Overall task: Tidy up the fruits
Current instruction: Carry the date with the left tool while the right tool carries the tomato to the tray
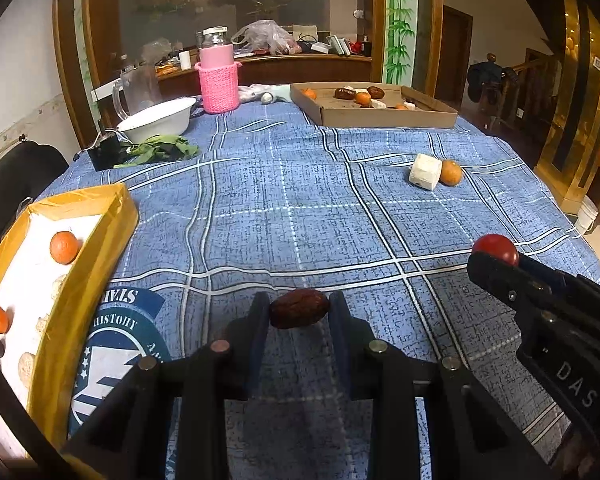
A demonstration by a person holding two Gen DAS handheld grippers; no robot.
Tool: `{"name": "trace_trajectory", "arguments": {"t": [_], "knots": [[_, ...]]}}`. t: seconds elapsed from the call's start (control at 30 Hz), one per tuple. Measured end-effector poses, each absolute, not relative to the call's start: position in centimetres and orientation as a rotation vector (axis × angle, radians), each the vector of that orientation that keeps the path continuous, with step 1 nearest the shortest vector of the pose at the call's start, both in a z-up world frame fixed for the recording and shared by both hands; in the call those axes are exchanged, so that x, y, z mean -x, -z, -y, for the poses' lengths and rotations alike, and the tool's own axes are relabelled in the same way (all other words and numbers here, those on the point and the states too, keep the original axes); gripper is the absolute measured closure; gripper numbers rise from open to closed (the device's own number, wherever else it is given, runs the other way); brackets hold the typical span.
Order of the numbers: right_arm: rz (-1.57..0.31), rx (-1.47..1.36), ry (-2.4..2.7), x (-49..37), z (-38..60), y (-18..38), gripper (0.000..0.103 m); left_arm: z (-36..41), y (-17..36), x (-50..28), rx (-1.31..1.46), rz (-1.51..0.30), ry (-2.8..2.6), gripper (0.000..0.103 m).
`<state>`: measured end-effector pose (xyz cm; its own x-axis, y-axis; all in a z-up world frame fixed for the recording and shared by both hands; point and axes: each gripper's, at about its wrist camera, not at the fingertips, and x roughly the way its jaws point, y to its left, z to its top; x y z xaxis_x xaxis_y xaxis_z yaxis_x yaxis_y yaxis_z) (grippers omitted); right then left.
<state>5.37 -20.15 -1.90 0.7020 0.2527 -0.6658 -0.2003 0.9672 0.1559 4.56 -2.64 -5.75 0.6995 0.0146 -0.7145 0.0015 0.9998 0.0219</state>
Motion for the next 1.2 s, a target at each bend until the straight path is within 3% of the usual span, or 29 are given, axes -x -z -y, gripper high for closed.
{"name": "trace_trajectory", "arguments": {"t": [1.2], "knots": [[-0.72, -0.068, -0.261, -4.84, 20.17, 1.53, 0.075, 2.05, 5.74, -4.35, 0.001, -0.786, -0.027, 0.07]]}}
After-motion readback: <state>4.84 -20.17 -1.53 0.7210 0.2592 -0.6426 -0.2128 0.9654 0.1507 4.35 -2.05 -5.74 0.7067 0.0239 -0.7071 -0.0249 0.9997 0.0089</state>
